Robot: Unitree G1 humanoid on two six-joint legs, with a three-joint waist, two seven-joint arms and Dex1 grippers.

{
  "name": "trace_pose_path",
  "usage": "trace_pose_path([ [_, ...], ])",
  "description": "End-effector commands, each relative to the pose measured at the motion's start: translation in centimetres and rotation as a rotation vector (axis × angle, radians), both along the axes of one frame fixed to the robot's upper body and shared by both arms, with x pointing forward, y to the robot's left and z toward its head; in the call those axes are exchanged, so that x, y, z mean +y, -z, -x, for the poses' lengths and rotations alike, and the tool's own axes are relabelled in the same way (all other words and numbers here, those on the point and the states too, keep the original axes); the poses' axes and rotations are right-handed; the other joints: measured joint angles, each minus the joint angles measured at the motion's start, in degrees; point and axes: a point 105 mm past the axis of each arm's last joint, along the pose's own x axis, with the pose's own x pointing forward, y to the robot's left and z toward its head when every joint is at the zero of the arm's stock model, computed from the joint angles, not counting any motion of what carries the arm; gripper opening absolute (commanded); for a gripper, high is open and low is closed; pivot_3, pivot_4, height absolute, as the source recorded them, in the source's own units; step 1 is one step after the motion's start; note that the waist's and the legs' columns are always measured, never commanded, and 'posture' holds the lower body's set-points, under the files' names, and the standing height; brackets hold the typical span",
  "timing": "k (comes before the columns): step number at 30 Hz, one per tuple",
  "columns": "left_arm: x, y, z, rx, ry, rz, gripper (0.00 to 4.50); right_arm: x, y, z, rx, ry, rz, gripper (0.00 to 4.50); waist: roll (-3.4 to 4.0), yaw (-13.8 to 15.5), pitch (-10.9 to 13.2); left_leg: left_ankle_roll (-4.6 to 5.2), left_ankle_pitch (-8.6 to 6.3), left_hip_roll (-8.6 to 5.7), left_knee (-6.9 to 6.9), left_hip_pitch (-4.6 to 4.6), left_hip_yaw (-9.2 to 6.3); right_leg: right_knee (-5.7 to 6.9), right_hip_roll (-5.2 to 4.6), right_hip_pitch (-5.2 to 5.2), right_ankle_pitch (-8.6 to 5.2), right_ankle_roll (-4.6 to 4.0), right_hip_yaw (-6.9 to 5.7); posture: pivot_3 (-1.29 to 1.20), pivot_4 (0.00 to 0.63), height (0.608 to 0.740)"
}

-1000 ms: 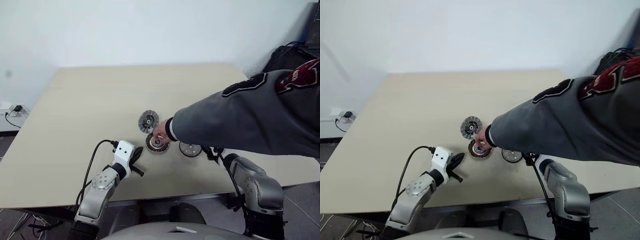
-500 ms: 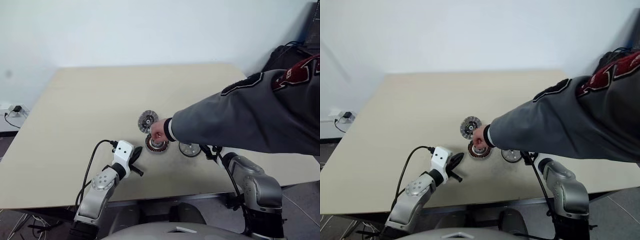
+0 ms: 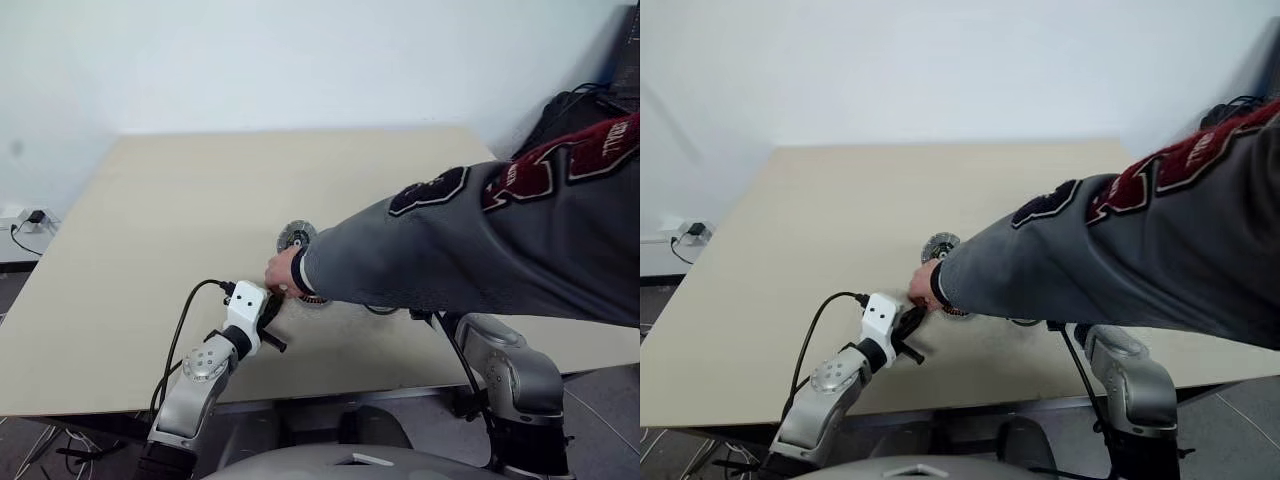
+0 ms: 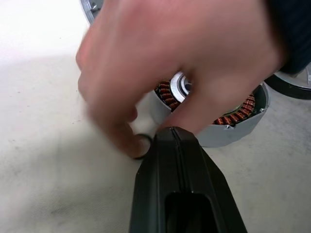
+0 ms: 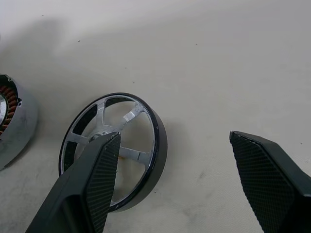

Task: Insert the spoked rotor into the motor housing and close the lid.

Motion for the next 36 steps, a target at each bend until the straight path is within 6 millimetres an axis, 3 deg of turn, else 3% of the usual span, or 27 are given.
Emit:
trace_pose_path([
  [1, -0.1, -1.2, -0.4, -0.047, 0.008, 0.002, 0.0, 0.2, -1.1, -0.6, -0.05, -0.009, 0.004, 3.81, 0.0, 0.0, 0.0, 0.0, 0.0, 0.0, 0.0, 0.0, 0.0, 0.0, 0.0, 0.0, 0.0, 0.0, 0.0, 0.0, 0.0, 0.74],
  [22, 0.1, -1.2, -0.4, -0.044, 0.002, 0.0, 0.0, 0.4, -1.0, -0.7, -0.047, -0.017, 0.007, 3.81, 0.0, -0.02, 0.0, -0.03, 0.02, 0.0, 0.01, 0.0, 0.0, 0.0, 0.01, 0.0, 0.0, 0.0, 0.01, 0.0, 0.0, 0.74],
  [27, 0.9, -0.9, -0.6, -0.02, -0.033, 0.016, 0.0, 0.5, -1.2, -0.7, -0.051, -0.021, 0.008, 3.81, 0.0, -0.02, 0.0, -0.03, 0.02, 0.0, 0.01, 0.0, 0.0, 0.0, 0.01, 0.0, 0.0, 0.0, 0.01, 0.0, 0.0, 0.74],
  [30, 1.8, -0.4, -0.8, 0.013, -0.053, 0.006, 0.6, 0.8, -1.2, -0.7, -0.053, -0.029, 0.007, 3.83, 0.0, -0.03, 0.0, -0.03, 0.02, 0.0, 0.01, 0.01, 0.0, 0.01, 0.02, 0.0, 0.0, 0.0, 0.0, 0.0, 0.0, 0.74],
  [36, 2.7, -0.6, -1.4, 0.004, -0.057, -0.029, 2.59, 1.0, -1.2, -0.7, -0.057, -0.039, 0.008, 3.83, 0.0, 0.0, 0.0, -0.04, 0.03, 0.0, 0.01, 0.0, 0.0, 0.01, 0.02, 0.01, 0.01, 0.02, 0.01, 0.0, 0.0, 0.74],
])
